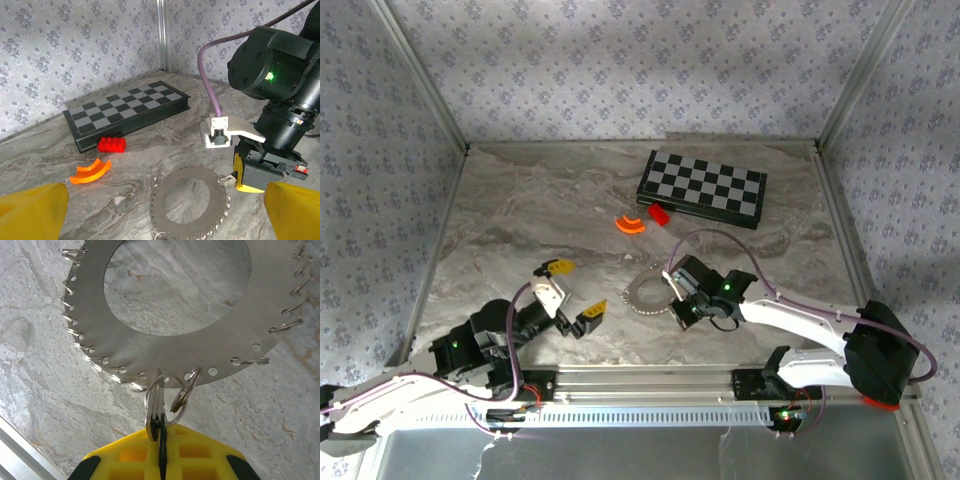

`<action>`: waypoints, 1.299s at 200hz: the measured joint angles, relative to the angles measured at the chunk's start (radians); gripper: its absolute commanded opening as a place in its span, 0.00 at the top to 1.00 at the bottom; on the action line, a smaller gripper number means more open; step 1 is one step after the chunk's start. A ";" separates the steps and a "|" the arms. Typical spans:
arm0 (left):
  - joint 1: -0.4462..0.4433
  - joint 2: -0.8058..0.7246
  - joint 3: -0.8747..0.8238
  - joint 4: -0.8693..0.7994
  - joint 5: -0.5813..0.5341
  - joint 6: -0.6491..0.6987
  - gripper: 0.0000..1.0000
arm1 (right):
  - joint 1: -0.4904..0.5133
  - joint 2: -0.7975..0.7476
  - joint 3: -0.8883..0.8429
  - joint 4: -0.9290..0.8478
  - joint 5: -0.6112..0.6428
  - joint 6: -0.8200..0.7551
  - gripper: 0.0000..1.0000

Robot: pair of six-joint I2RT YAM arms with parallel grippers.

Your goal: Put the keys on the keyring

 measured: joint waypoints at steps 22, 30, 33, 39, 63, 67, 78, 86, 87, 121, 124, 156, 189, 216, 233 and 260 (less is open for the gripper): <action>0.000 0.010 -0.010 0.006 0.001 -0.010 0.01 | 0.009 0.000 -0.012 0.014 -0.003 0.016 1.00; 0.000 0.012 -0.015 0.006 0.001 -0.013 0.00 | 0.013 0.000 -0.018 0.019 -0.003 0.023 1.00; 0.000 0.012 -0.017 0.006 0.001 -0.016 0.01 | 0.014 0.000 -0.019 0.020 -0.003 0.024 1.00; 0.000 0.012 -0.021 0.007 0.001 -0.018 0.01 | 0.017 0.000 -0.024 0.022 -0.003 0.030 1.00; 0.000 0.011 -0.033 0.009 0.002 -0.028 0.01 | 0.025 0.000 -0.042 0.024 -0.003 0.045 1.00; 0.000 0.011 -0.035 0.009 0.003 -0.029 0.01 | 0.027 0.000 -0.045 0.024 -0.003 0.048 1.00; 0.000 0.011 -0.037 0.010 0.004 -0.033 0.01 | 0.031 0.000 -0.054 0.024 -0.002 0.056 1.00; 0.000 0.011 -0.039 0.010 0.004 -0.035 0.00 | 0.035 0.000 -0.061 0.025 -0.002 0.062 1.00; 0.000 0.011 -0.039 0.010 0.004 -0.035 0.00 | 0.035 0.000 -0.061 0.025 -0.002 0.063 1.00; 0.000 0.009 -0.043 0.010 0.005 -0.038 0.01 | 0.053 0.000 -0.090 0.032 -0.002 0.082 1.00; 0.000 0.009 -0.043 0.010 0.006 -0.038 0.01 | 0.055 0.000 -0.091 0.032 -0.003 0.082 1.00; 0.000 0.002 -0.047 0.010 0.012 -0.038 0.01 | 0.063 0.000 -0.110 0.035 -0.002 0.097 1.00; 0.000 0.002 -0.054 0.026 0.012 -0.038 0.01 | 0.072 0.000 -0.125 0.042 0.005 0.115 1.00; 0.000 0.002 -0.062 0.029 0.012 -0.038 0.00 | 0.075 0.000 -0.135 0.051 0.006 0.124 1.00; 0.000 0.002 -0.064 0.029 0.012 -0.039 0.00 | 0.081 0.000 -0.142 0.056 0.011 0.133 1.00; 0.000 0.002 -0.067 0.032 0.012 -0.039 0.01 | 0.090 0.000 -0.148 0.072 0.013 0.145 1.00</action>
